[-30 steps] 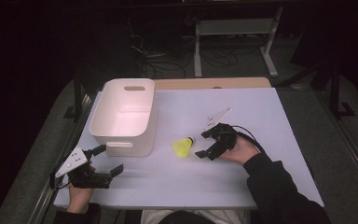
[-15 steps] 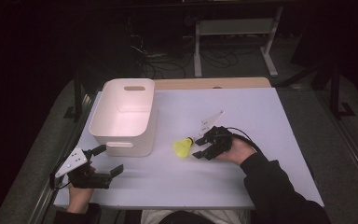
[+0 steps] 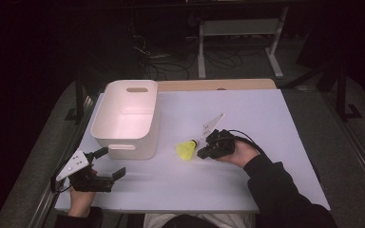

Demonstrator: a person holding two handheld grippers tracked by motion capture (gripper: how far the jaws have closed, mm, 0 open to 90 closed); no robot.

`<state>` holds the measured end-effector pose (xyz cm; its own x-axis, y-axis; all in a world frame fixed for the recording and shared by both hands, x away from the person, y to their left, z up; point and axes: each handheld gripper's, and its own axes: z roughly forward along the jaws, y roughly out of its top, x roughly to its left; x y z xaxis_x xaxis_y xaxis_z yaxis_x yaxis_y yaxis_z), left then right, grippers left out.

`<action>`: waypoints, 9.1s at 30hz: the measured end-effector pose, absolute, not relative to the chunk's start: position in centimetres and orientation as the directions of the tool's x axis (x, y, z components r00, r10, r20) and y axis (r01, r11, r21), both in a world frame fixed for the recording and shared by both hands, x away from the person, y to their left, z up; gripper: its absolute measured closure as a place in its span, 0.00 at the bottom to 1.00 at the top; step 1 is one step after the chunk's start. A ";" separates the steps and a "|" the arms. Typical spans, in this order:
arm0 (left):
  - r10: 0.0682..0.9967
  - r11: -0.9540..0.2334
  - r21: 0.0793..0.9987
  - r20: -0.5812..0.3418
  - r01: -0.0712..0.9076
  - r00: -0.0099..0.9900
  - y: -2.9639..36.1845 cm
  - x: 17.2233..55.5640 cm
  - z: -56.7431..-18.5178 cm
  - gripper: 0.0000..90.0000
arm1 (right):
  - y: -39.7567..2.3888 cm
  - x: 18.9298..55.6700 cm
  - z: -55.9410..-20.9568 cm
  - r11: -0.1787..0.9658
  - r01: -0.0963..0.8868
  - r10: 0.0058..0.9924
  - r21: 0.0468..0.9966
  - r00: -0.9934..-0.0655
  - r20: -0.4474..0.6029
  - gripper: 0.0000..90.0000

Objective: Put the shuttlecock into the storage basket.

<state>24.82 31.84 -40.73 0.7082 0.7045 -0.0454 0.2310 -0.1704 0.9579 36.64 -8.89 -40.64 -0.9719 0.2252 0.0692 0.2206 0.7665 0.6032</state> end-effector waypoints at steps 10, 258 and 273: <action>0.704 -0.169 0.958 -0.046 0.231 0.708 31.8 24.8 -40.7 0.00 | -7.8 37.1 -40.9 0.790 0.232 0.228 0.567 -0.971 0.080 0.99; 0.697 -0.167 0.959 -0.050 0.230 0.715 31.9 24.8 -40.7 0.00 | -5.5 49.2 -39.1 0.629 0.498 0.537 0.596 -0.833 0.129 0.00; 0.696 -0.166 0.959 -0.050 0.229 0.716 31.9 24.8 -40.7 0.00 | -5.3 49.8 -41.5 0.638 0.509 0.532 0.578 -0.834 0.146 0.00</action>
<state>24.78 31.93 -40.68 0.7161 0.6963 -0.0499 0.2286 -0.1663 0.9592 49.81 -5.27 -41.48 -0.8338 0.5323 0.1464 0.5087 0.6377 0.5785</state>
